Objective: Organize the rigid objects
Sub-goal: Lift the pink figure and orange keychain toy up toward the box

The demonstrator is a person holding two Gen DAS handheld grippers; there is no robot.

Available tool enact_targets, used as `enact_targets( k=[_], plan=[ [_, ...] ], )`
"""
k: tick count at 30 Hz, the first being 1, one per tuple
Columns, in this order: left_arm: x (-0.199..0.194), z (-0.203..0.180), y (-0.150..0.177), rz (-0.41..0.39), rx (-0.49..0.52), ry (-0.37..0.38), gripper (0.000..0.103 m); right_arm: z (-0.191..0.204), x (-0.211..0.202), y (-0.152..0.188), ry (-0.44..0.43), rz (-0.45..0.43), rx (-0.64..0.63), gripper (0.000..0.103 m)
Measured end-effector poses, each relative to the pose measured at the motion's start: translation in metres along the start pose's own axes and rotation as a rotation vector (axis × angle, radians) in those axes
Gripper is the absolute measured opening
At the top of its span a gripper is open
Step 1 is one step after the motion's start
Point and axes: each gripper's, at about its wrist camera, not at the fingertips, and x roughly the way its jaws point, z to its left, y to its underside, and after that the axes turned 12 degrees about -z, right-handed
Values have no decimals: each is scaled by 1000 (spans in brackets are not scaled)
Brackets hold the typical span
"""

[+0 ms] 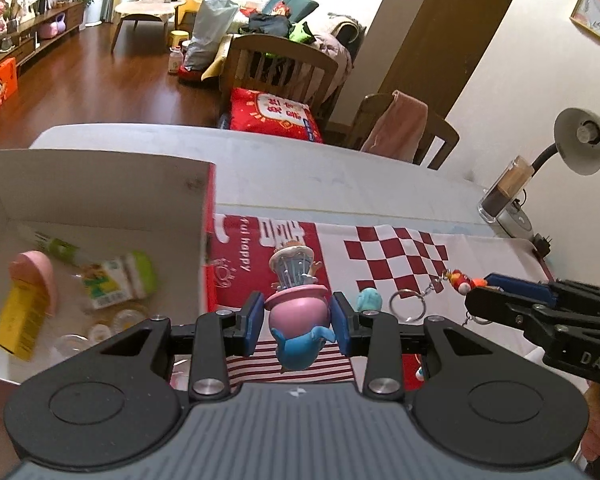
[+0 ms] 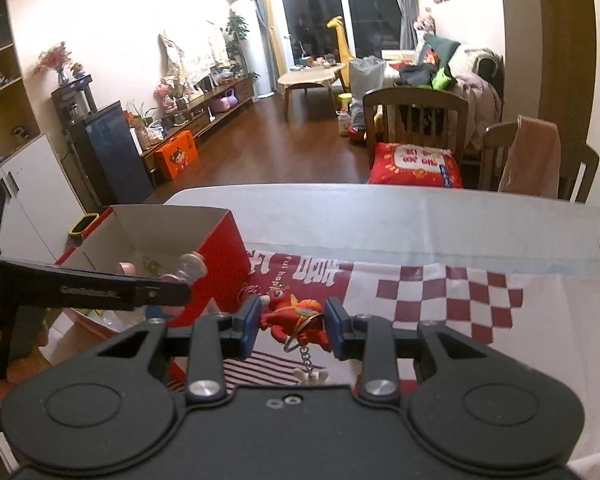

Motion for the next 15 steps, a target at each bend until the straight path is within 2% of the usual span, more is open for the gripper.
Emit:
enact_targets(
  k=[4, 10, 12, 13, 15],
  plan=[
    [-14, 15, -3, -11, 7, 7, 35, 5, 7, 11, 24, 8, -47, 34],
    [-32, 33, -2, -13, 14, 18, 35, -4, 25, 71, 106, 113, -68, 34],
    [-37, 37, -1, -17, 24, 21, 35, -11, 25, 90, 123, 147, -51, 34],
    [-41, 39, 0, -20, 29, 22, 35, -13, 23, 97, 133, 155, -48, 30],
    [-46, 41, 1, -26, 37, 26, 35, -16, 19, 109, 141, 175, -44, 31]
  ],
)
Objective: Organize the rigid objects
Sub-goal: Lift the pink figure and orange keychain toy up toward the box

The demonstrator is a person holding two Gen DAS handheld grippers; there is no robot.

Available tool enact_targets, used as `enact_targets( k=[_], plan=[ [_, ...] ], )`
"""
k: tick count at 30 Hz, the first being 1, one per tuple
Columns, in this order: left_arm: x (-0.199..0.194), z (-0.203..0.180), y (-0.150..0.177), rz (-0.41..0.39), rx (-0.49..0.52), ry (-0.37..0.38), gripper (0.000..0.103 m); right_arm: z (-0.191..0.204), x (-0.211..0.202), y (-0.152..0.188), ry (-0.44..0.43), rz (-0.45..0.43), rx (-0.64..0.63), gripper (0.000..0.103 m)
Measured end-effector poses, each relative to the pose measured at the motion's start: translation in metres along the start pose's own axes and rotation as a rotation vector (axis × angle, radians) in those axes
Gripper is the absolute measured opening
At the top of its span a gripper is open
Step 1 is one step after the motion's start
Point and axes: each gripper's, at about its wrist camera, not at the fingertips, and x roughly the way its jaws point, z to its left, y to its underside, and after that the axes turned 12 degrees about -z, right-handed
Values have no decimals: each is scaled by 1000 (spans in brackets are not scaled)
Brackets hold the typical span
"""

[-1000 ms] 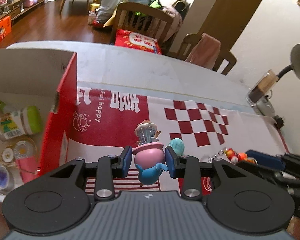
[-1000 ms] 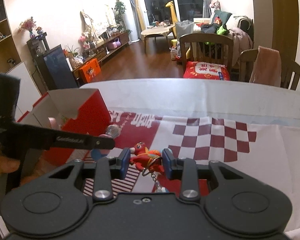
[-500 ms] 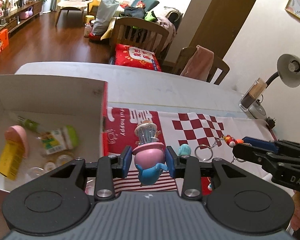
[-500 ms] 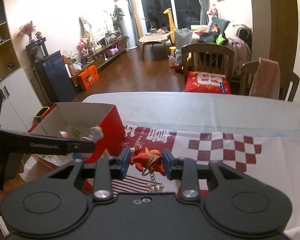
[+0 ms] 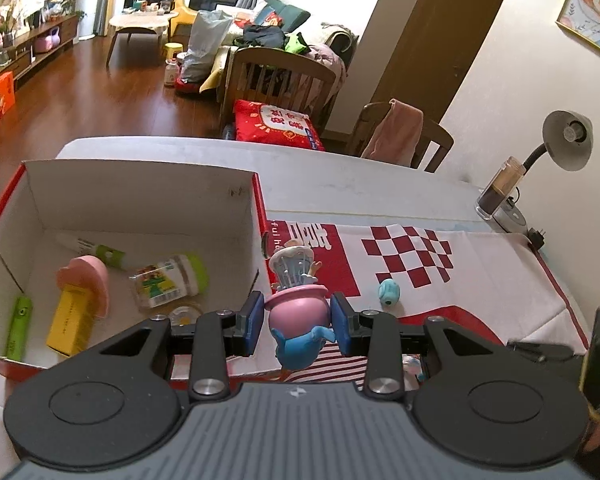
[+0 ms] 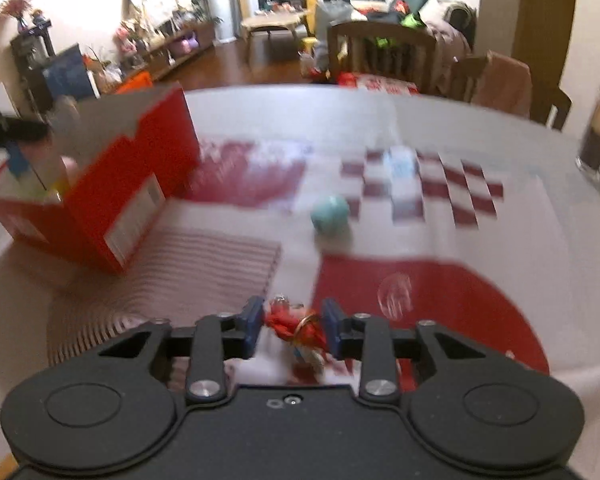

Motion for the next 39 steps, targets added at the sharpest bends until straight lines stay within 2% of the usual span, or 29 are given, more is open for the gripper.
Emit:
enact_targets(
  k=[4, 8, 11, 12, 13, 18, 24, 29, 39],
  plan=[
    [-7, 2, 4, -8, 21, 15, 35, -3, -3, 18, -9, 52, 16, 34],
    [-7, 3, 9, 6, 15, 25, 35, 0, -7, 15, -7, 55, -57, 38],
    [-6, 4, 13, 18, 17, 30, 35, -2, -2, -2, -17, 44, -85, 55],
    [-6, 4, 14, 21, 15, 31, 35, -4, 2, -7, -23, 50, -91, 64],
    [-5, 4, 15, 24, 13, 30, 35, -6, 5, -10, -26, 53, -101, 64],
    [-4, 3, 18, 28, 0, 22, 35, -4, 13, -13, -72, 80, -192, 62],
    [-7, 2, 22, 21, -8, -1, 35, 6, 9, -8, -141, 106, -272, 51],
    [-7, 0, 26, 19, -18, -11, 35, -2, 4, -3, -152, 126, -268, 44],
    [-2, -9, 31, 27, -14, -8, 35, 1, 11, 9, -166, 150, -258, 44]
  ],
)
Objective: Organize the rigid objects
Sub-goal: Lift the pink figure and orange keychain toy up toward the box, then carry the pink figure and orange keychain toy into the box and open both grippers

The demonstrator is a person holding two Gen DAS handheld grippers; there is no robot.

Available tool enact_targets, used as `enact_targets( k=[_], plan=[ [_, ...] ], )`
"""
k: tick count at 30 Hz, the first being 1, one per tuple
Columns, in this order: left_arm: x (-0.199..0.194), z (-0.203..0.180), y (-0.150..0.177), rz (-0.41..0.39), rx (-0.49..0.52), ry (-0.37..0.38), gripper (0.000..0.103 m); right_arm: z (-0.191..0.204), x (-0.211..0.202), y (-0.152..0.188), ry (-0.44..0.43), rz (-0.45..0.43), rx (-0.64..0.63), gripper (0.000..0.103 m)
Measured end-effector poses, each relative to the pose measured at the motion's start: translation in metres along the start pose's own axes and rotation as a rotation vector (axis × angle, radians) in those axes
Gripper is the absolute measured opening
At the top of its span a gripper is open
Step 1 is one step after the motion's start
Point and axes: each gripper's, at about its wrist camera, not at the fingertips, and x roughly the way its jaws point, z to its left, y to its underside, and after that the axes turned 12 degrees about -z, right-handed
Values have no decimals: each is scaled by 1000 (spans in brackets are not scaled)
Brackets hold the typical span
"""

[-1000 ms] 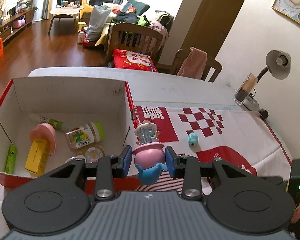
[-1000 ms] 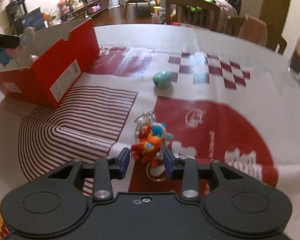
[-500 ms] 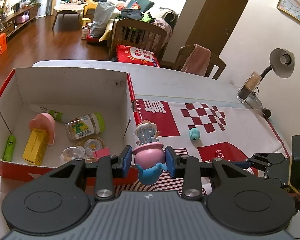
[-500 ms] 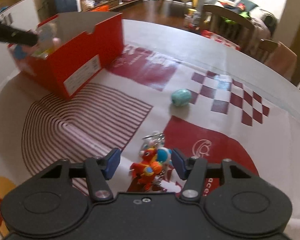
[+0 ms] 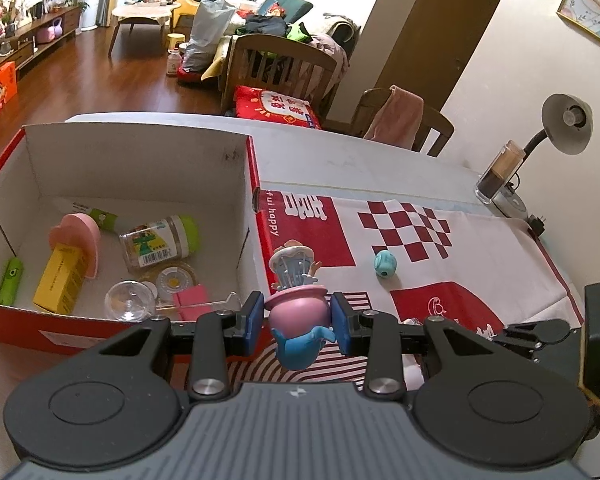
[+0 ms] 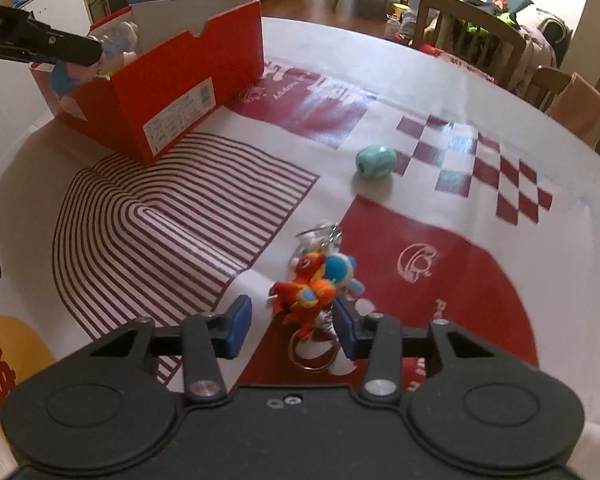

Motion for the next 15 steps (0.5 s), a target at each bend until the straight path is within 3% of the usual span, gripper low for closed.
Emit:
enact_targets(
  k=[9, 15],
  plan=[
    [2, -6, 3, 8, 7, 1, 35, -2, 16, -2, 68, -22, 68, 38],
    [0, -2, 5, 8, -1, 3, 35, -3, -7, -10, 84, -71, 87, 37]
  ],
)
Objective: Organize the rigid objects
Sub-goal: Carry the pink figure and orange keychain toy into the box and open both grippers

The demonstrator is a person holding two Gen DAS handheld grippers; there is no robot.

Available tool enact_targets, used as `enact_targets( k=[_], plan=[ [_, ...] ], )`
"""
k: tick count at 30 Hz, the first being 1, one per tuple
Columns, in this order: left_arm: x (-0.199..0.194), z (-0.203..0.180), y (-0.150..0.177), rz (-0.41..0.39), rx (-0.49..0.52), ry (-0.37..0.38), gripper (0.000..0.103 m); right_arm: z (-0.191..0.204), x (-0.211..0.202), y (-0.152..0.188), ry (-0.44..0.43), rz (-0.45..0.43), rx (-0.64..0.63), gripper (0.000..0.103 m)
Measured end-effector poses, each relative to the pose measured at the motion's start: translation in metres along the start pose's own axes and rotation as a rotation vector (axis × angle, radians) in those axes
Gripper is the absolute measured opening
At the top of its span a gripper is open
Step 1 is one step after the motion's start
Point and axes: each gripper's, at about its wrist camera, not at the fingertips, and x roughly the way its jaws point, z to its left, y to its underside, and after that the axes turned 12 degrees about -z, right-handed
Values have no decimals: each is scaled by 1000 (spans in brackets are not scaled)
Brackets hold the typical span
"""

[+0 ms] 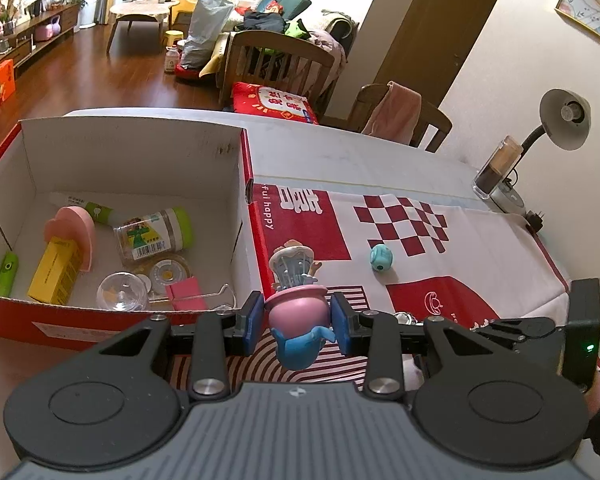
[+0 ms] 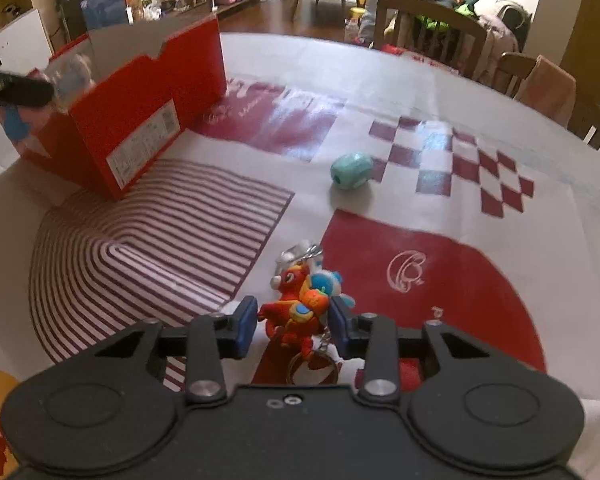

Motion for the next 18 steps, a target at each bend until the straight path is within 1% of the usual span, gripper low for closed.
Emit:
enact_targets(
  k=[11, 15, 18],
  plan=[
    [-7, -1, 0, -14, -1, 37, 35, -18, -78, -48, 5, -196, 82, 37],
    [-11, -1, -1, -21, 7, 50, 35, -19, -95, -64, 1, -254, 111, 37],
    [-15, -1, -4, -28, 13, 57, 35, -13, -104, -76, -2, -286, 97, 37]
  ],
)
